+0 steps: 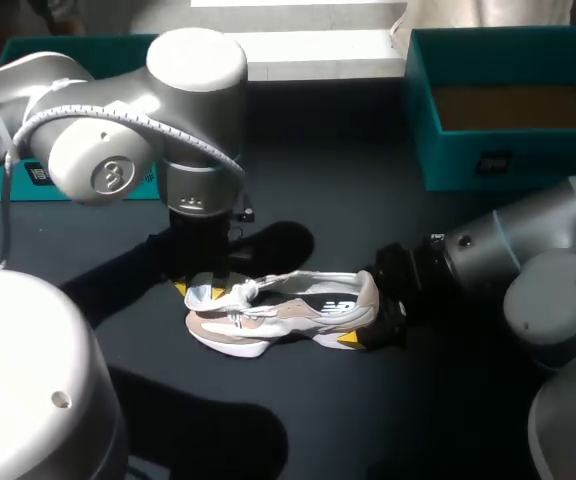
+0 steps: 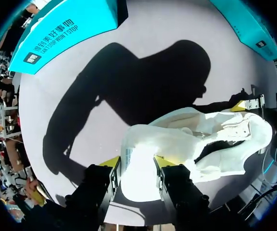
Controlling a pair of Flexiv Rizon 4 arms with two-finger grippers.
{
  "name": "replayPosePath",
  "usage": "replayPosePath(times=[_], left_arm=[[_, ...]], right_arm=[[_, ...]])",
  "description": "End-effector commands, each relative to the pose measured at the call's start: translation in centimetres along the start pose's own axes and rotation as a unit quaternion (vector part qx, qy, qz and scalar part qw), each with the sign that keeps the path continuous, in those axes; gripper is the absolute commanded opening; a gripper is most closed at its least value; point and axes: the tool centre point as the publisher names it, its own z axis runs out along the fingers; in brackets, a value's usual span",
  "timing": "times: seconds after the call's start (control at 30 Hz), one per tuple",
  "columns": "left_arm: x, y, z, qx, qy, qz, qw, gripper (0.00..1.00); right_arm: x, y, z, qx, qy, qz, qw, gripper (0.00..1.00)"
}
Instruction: Take the shoe out of the shoebox, open the shoe tongue, remove and reinsert the insole, then place the shoe into the shoebox
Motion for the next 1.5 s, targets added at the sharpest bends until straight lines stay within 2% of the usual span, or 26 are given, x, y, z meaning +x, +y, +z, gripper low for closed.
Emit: replayPosePath(times=[0.03, 0.17, 0.27, 0.37, 0.43, 0.47, 0.6, 0.67, 0.7, 0.73, 0.77, 0.8, 0.83, 0.97, 1.0, 1.13, 1.2, 1.33, 1.5], left_arm=[[-1.0, 1.2, -2.7, 0.021, 0.027, 0.047, 0.998, 1.00], [-0.3, 0.6, -5.4, 0.035, 0.030, 0.138, 0.989, 1.00], [1.1, -0.1, -7.3, 0.042, 0.029, 0.235, 0.971, 1.00], [2.6, -0.7, -8.7, 0.046, 0.031, 0.356, 0.933, 1.00], [3.9, -1.0, -9.5, 0.052, 0.032, 0.428, 0.902, 1.00], [4.6, -1.2, -9.9, 0.053, 0.032, 0.475, 0.878, 1.00], [6.8, -1.5, -10.8, 0.054, 0.016, 0.573, 0.818, 1.00], [8.0, -1.9, -11.2, 0.057, 0.015, 0.603, 0.796, 1.00], [8.4, -2.0, -11.3, 0.058, 0.009, 0.612, 0.789, 0.90], [7.9, -2.0, -11.3, 0.061, 0.006, 0.621, 0.781, 0.69], [7.1, -2.5, -11.3, 0.063, 0.010, 0.632, 0.773, 0.36], [6.5, -3.5, -11.4, 0.067, 0.013, 0.641, 0.765, 0.11], [6.3, -4.5, -11.5, 0.071, 0.016, 0.650, 0.756, 0.00], [5.8, -7.9, -11.3, 0.072, 0.040, 0.673, 0.735, 0.00], [6.7, -8.3, -11.2, 0.069, 0.046, 0.678, 0.730, 0.00], [11.4, -5.4, -10.8, 0.064, 0.057, 0.689, 0.720, 0.00], [13.0, -4.3, -10.5, 0.061, 0.066, 0.691, 0.717, 0.00], [13.7, -3.2, -10.3, 0.059, 0.064, 0.681, 0.727, 0.00], [13.7, -3.2, -10.4, 0.057, 0.064, 0.679, 0.729, 0.00]], right_arm=[[0.1, -0.4, 0.2, 0.003, 0.000, 0.000, 1.000, 0.00], [0.1, -0.4, 0.2, 0.003, 0.000, 0.000, 1.000, 0.00], [0.1, -0.4, 0.2, 0.003, 0.000, 0.000, 1.000, 0.00], [0.1, -0.4, 0.2, 0.003, 0.000, 0.000, 1.000, 0.00], [0.1, -0.4, 0.2, 0.003, 0.000, 0.000, 1.000, 0.00], [0.1, -0.4, 0.2, 0.003, 0.000, 0.000, 1.000, 0.00], [0.1, -0.4, 0.2, 0.003, 0.000, 0.000, 1.000, 0.00], [0.1, -0.4, 0.2, 0.003, 0.000, 0.000, 1.000, 0.00], [0.1, -0.4, 0.2, 0.003, 0.000, 0.000, 1.000, 0.00], [0.1, -0.4, 0.2, 0.003, 0.000, 0.000, 1.000, 0.00], [0.1, -0.4, 0.2, 0.003, 0.000, 0.000, 1.000, 0.00], [0.1, -0.4, 0.2, 0.003, 0.000, 0.000, 1.000, 0.00], [0.1, -0.4, 0.2, 0.003, 0.000, 0.000, 1.000, 0.00], [0.1, -0.4, 0.2, 0.003, 0.000, 0.000, 1.000, 0.00], [0.1, -0.4, 0.2, 0.003, 0.000, 0.000, 1.000, 0.00], [0.1, -0.4, 0.2, 0.003, 0.000, 0.000, 1.000, 0.00], [0.1, -0.4, 0.2, 0.003, 0.000, 0.000, 1.000, 0.00], [0.1, -0.4, 0.2, 0.003, 0.000, 0.000, 1.000, 0.00], [0.1, -0.4, 0.2, 0.003, 0.000, 0.000, 1.000, 0.00]])
